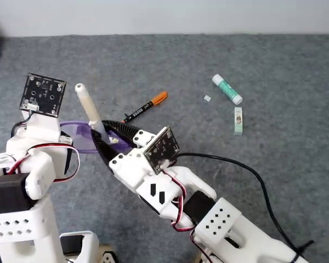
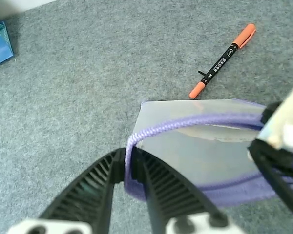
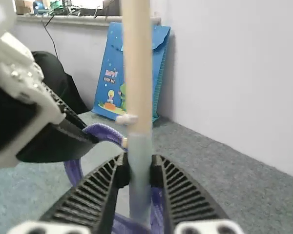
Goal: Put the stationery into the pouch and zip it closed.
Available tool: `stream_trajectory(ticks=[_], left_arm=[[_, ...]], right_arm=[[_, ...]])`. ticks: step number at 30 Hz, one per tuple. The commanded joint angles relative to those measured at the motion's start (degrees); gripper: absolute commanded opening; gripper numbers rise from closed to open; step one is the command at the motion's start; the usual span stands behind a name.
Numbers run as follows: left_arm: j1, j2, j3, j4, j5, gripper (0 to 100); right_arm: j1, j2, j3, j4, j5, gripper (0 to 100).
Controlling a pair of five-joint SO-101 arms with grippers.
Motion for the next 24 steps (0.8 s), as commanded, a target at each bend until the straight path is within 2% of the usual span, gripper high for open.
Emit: stream_trajectory(ticks=[1, 4, 10, 15, 24], left_arm=[[0.09, 0.97, 1.63, -0.44, 0.53, 1], [0.09, 0.97, 1.63, -0.44, 0.53, 1], [0.09, 0.97, 1.63, -0.44, 0.53, 1], [0.09, 0.97, 1.63, -0.44, 0.53, 1], [0.09, 0.97, 1.63, -0.35, 0.53, 1]], right_arm=[[-0.31, 0.31, -0.88, 3.03, 1.41, 21.5], [-0.4, 0.31, -1.85, 4.53, 1.41, 24.3], [-0.4, -0.13, -2.11, 4.53, 1.49, 16.9], [-1.98, -3.12, -2.11, 5.58, 1.49, 15.6], [-2.51, -13.67, -5.45, 23.52, 1.23, 15.8]])
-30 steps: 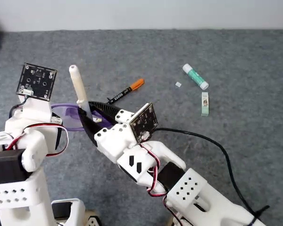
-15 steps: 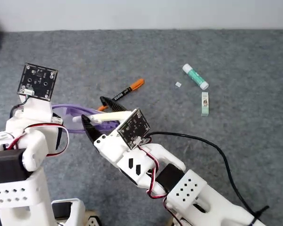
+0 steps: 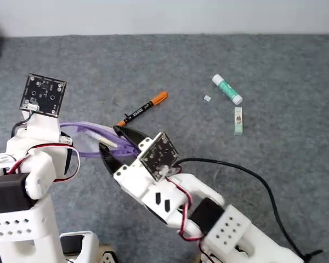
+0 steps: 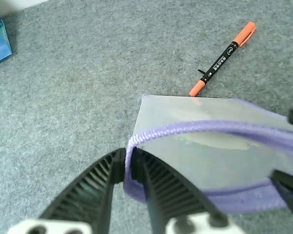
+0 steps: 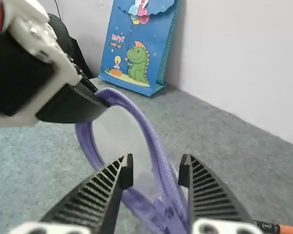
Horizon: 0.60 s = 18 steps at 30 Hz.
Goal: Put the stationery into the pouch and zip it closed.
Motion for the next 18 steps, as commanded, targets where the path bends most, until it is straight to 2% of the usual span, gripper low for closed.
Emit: stream_trajectory(ticks=[1, 5, 8, 13, 18], left_arm=[[0.09, 0.97, 1.27, -0.26, 0.53, 1], [0.09, 0.97, 1.27, -0.44, 0.53, 1], [0.09, 0.97, 1.27, -0.44, 0.53, 1], [0.09, 0.97, 1.27, -0.44, 0.53, 1], [0.09, 0.97, 1.27, -0.44, 0.53, 1]], right_arm=[[-0.48, -5.32, -7.21, 9.63, 0.26, 15.8], [0.13, -7.52, -14.95, 21.49, -1.05, 15.8], [4.18, -6.99, -21.54, 28.62, -4.4, 15.8], [14.73, -4.26, -28.4, 38.46, -5.54, 15.8], [27.91, 1.36, -29.1, 43.21, -5.19, 15.8]])
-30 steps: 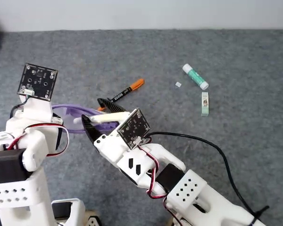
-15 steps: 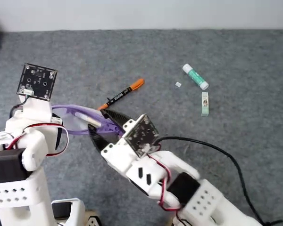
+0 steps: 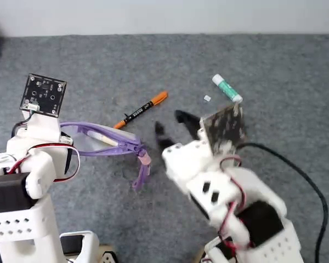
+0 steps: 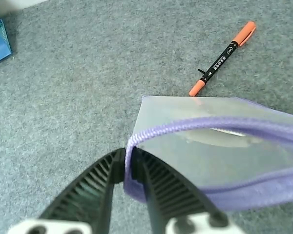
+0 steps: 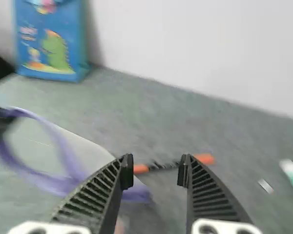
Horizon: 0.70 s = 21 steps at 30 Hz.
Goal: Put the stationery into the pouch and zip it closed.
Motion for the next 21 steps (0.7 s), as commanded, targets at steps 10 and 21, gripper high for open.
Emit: stream_trajectory(ticks=[10, 21], left_arm=[[0.09, 1.05, 1.27, -0.44, 0.53, 1], [0.09, 1.05, 1.27, -0.44, 0.53, 1]], right_arm=[[25.19, 34.33, -8.62, 2.24, -0.35, 15.8], [31.52, 72.04, -42.55, 17.19, -0.35, 15.9]])
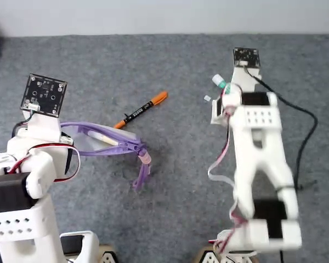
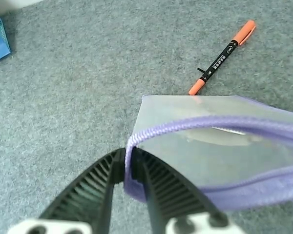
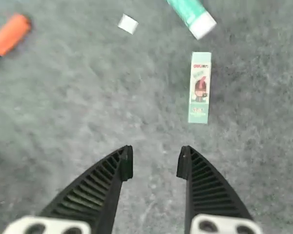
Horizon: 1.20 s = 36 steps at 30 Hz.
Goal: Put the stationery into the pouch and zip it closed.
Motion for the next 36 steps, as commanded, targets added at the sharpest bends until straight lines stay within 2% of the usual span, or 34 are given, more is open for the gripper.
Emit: stream_trajectory(ticks=[1, 4, 10, 15, 22, 26, 33, 36], left_arm=[[0.18, 1.05, 1.19, -0.44, 0.53, 1], [0.18, 1.05, 1.71, -0.44, 0.53, 1], [0.09, 0.62, 2.68, -0.44, 0.44, 1], [0.09, 0.62, 2.77, -0.88, 0.44, 1], [0.09, 0.62, 2.68, -0.88, 0.44, 1], [0.09, 0.62, 2.68, -0.88, 0.44, 1], [0.09, 0.62, 2.77, -0.88, 0.44, 1], [0.09, 0.62, 2.77, -0.88, 0.44, 1]], right_arm=[[1.27, 9.98, -15.65, 6.37, -0.35, 15.9], [1.36, 18.86, -27.16, 12.53, -0.35, 17.2], [1.27, 32.84, -48.35, 24.92, 1.41, 32.5], [1.98, 42.15, -61.1, 26.59, 2.11, 32.5], [3.38, 53.05, -69.54, 26.42, 3.34, 32.2], [4.53, 58.24, -73.67, 25.98, 3.78, 23.9], [5.58, 63.43, -84.57, 27.65, 5.54, 0.2], [5.41, 63.52, -88.7, 31.69, 7.03, 0.7]])
